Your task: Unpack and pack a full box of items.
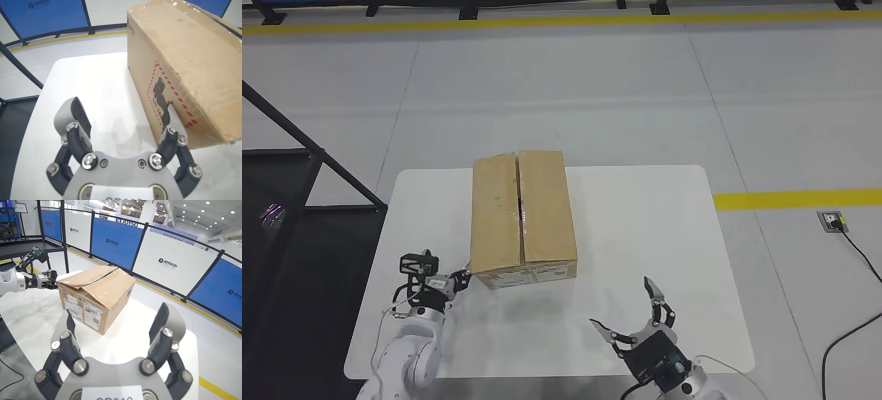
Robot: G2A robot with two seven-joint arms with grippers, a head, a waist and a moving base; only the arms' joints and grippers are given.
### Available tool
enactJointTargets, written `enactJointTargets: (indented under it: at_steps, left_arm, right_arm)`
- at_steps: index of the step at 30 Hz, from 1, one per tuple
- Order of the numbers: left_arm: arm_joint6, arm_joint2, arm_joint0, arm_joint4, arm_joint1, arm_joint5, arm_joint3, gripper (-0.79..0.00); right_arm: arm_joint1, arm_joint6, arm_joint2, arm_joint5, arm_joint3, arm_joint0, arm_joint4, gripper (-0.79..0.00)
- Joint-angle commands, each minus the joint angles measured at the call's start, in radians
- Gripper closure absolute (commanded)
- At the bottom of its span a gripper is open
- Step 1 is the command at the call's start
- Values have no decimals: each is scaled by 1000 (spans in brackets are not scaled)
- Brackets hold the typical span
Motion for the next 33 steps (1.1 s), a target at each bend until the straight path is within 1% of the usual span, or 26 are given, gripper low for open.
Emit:
enactJointTargets:
  at_steps: [1, 7, 13, 16, 25, 26, 28, 33]
  left_arm:
    - [-1, 6, 2, 14, 0, -8, -7, -785]
    - [-6, 30, 1, 32, -5, -11, -23, -785]
    - [-4, 61, -2, 47, -12, -6, -42, -785]
    - [-21, 57, 3, 70, -11, -8, -44, -785]
    - [-29, 61, 4, 74, -11, -17, -45, -785]
    - [-41, 64, -1, 101, -11, 1, -43, -785]
    - [-53, 85, -10, 116, -15, 16, -47, -785]
    - [-51, 112, -19, 136, -19, -13, -58, -785]
  right_arm:
    - [0, 0, 2, -7, 1, 1, -8, -785]
    - [1, 16, -15, -27, 4, 17, -84, -785]
    - [-5, 50, -47, -26, 11, 49, -121, -785]
    - [-5, 50, -47, -26, 11, 49, -121, -785]
    - [-5, 55, -52, -32, 13, 49, -126, -785]
    - [-6, 62, -60, -36, 16, 52, -139, -785]
    - [-9, 76, -81, -31, 26, 66, -159, -785]
    - [-20, 117, -128, -27, 71, 125, -192, -785]
